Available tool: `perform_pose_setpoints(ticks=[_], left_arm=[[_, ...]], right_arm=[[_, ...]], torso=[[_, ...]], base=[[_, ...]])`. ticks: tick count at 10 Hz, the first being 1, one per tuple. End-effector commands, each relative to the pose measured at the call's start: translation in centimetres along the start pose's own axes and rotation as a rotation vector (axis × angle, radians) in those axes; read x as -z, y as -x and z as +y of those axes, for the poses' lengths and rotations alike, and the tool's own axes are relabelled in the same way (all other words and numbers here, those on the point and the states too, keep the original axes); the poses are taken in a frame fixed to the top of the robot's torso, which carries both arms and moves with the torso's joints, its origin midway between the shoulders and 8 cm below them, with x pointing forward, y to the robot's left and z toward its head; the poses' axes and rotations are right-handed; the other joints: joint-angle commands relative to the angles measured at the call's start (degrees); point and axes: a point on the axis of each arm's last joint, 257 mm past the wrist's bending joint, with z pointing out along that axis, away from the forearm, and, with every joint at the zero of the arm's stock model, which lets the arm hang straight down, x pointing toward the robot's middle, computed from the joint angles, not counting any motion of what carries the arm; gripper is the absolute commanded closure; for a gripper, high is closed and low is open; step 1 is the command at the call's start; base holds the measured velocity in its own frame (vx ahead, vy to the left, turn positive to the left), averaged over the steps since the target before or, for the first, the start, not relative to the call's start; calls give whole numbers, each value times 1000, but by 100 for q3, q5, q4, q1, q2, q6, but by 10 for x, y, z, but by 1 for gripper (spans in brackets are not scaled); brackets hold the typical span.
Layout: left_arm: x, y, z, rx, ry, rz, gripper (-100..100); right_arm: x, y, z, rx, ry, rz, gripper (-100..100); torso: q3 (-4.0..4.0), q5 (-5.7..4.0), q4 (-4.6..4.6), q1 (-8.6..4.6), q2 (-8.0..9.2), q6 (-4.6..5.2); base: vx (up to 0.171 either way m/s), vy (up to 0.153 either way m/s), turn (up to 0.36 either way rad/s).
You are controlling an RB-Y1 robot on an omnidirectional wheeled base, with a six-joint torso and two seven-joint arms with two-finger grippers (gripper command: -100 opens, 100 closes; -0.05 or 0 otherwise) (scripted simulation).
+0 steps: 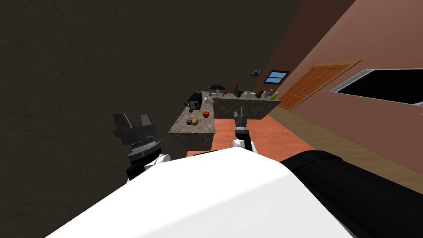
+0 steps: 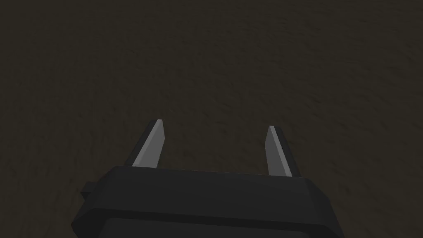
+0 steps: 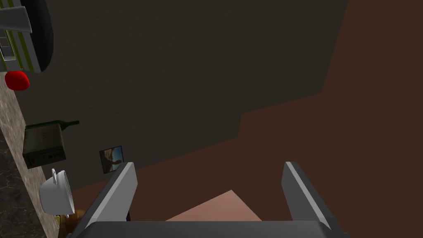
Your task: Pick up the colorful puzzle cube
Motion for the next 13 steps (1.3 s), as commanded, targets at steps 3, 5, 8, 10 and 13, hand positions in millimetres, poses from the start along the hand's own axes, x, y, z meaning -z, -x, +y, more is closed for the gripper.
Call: perform_pose_setpoints(ticks=[3, 5, 8, 10, 13], left_arm=[[-12, -6, 23, 10, 56, 40, -100], [-16, -8, 33, 14, 81, 50, -100], [-26, -13, 59, 23, 143, 73, -100], [-31, -16, 74, 27, 180, 85, -100], [-44, -22, 102, 35, 241, 108, -100]], right_arm=[[0, 0, 0, 0, 0, 0, 0], [0, 0, 0, 0, 0, 0, 0], [0, 0, 0, 0, 0, 0, 0], [0, 0, 0, 0, 0, 0, 0], [0, 0, 0, 0, 0, 0, 0]], torso=[[7, 3, 3, 15, 13, 0], [10, 6, 4, 26, 17, 1], [7, 3, 3, 13, 12, 1], [5, 2, 2, 10, 8, 1], [4, 2, 1, 6, 7, 0]], base=[[-38, 42, 3], [-47, 49, -4], [-33, 28, -4], [-23, 22, -9], [-26, 18, -12]])
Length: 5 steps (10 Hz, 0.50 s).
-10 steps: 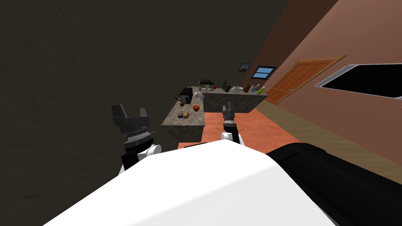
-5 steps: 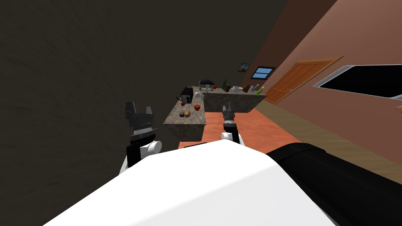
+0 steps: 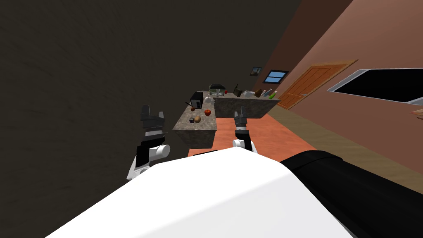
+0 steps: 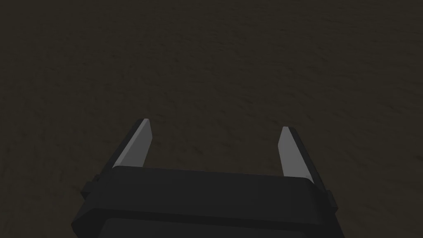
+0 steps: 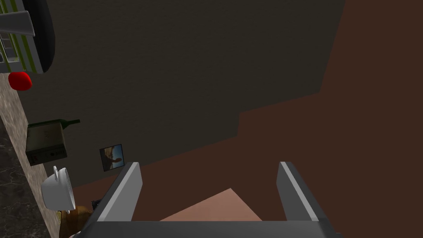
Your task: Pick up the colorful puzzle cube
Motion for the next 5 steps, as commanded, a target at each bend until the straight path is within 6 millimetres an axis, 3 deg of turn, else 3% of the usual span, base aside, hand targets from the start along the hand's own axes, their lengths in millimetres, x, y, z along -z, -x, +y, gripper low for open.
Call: perform_pose_setpoints(ticks=[1, 2, 5], left_arm=[[-6, -2, 12, 2, 39, 7, -100], [-6, -2, 13, 2, 43, 7, -100], [-24, -6, 42, 8, 119, 29, -100]], right_arm=[[0, 0, 0, 0, 0, 0, 0], [0, 0, 0, 0, 0, 0, 0], [0, 0, 0, 0, 0, 0, 0]], torso=[[0, 0, 0, 0, 0, 0], [0, 0, 0, -2, -1, 0], [-1, -1, -1, -6, -3, -1]], base=[[-23, 16, -12], [-10, 5, -1], [-21, 8, -18]])
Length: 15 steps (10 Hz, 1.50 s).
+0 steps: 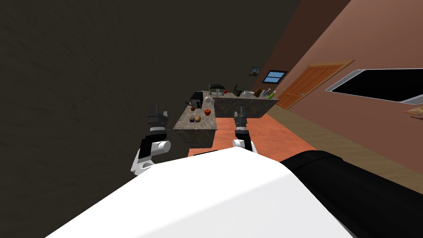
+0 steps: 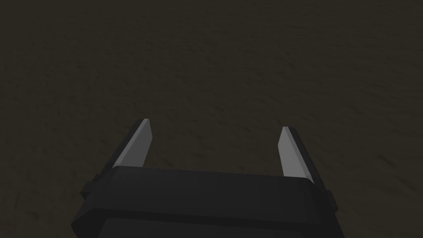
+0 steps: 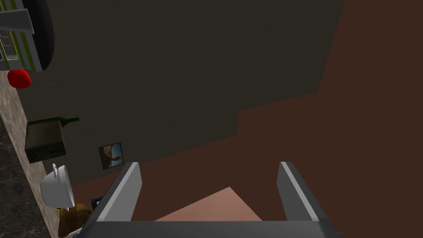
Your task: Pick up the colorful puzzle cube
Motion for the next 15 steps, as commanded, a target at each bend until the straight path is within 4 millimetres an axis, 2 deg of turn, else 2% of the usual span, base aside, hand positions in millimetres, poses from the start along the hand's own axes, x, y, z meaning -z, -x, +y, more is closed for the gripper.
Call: perform_pose_setpoints(ticks=[1, 2, 5, 7, 8, 10, 11, 13, 14, 15], left_arm=[[-6, 0, 13, 2, 44, 7, -100], [-6, 0, 15, 2, 50, 7, -100], [-29, -3, 43, 7, 128, 26, -100], [-28, -4, 53, 7, 173, 30, -100], [-41, -6, 64, 10, 200, 37, -100], [-38, -6, 74, 10, 241, 39, -100], [-48, -6, 86, 12, 272, 44, -100], [-47, -8, 95, 12, 313, 47, -100], [-58, -9, 106, 16, 343, 52, -100], [-56, -10, 113, 16, 374, 54, -100]], right_arm=[[0, 0, 0, 0, 0, 0, 0], [0, 0, 0, 0, 0, 0, 0], [0, 0, 0, 0, 0, 0, 0], [0, 0, 0, 0, 0, 0, 0], [0, 0, 0, 0, 0, 0, 0], [0, 0, 0, 0, 0, 0, 0], [0, 0, 0, 0, 0, 0, 0], [0, 0, 0, 0, 0, 0, 0], [0, 0, 0, 0, 0, 0, 0], [0, 0, 0, 0, 0, 0, 0]], torso=[[0, 0, 0, 0, 0, 0], [1, 0, 0, 0, 1, -1], [-1, 0, 0, -1, -1, -1], [0, 0, 0, -2, -1, -1], [-2, 0, -1, -3, -3, -2], [-1, 0, -1, -3, -3, -2], [-2, -1, -1, -4, -4, -2], [-2, -1, -1, -5, -4, -2], [-2, -1, -1, -4, -5, -3], [-3, -1, -1, -4, -5, -1]], base=[[-23, 9, -15], [-11, 5, 3], [-20, 6, -22], [-13, 3, -11], [-13, 3, -23], [-10, 3, -12], [-11, 1, -32], [-8, 0, -9], [-10, -1, -36], [-10, 1, -21]])
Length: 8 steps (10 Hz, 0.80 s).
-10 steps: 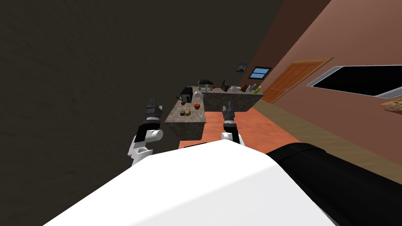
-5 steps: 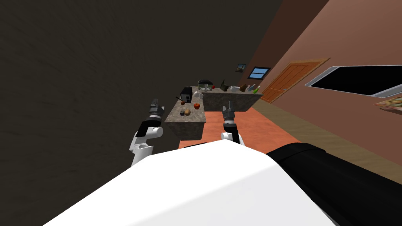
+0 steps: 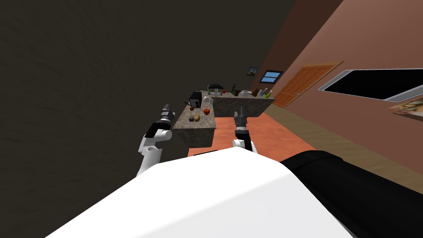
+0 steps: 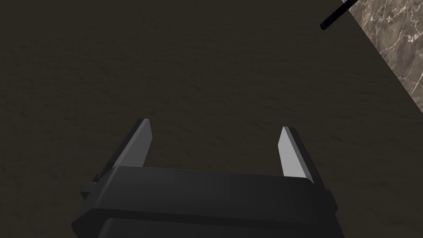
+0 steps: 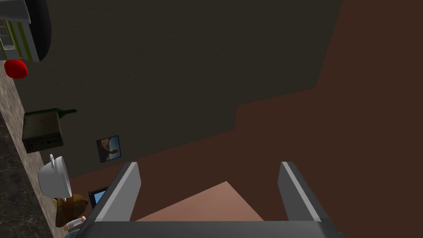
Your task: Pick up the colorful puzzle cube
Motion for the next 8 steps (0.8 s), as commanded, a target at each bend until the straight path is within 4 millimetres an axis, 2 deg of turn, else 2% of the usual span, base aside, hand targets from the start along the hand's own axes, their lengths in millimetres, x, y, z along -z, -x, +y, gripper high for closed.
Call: perform_pose_setpoints(ticks=[1, 2, 4, 5, 7, 8], left_arm=[[-3, 0, 11, 0, 37, 2, -100], [-15, 0, 19, 5, 74, 6, -100], [-17, -1, 29, 5, 115, 8, -100], [-29, -1, 35, 11, 148, 11, -100], [-28, -3, 46, 11, 194, 14, -100], [-40, -3, 51, 17, 225, 16, -100]], right_arm=[[0, 0, 0, 0, 0, 0, 0], [0, 0, 0, 0, 0, 0, 0], [0, 0, 0, 0, 0, 0, 0], [0, 0, 0, 0, 0, 0, 0], [0, 0, 0, 0, 0, 0, 0], [0, 0, 0, 0, 0, 0, 0]], torso=[[0, 0, 0, 0, 0, 0], [-1, 0, 0, 0, -1, 0], [-1, 0, 0, -1, -2, 0], [-1, 0, 0, 0, -2, -1], [-2, 0, -1, -1, -4, 0], [-1, 0, -1, -1, -3, -1]], base=[[0, 0, 0], [-7, -3, -34], [-3, -1, -13], [-3, -4, -30], [-1, -1, -14], [1, -6, -33]])
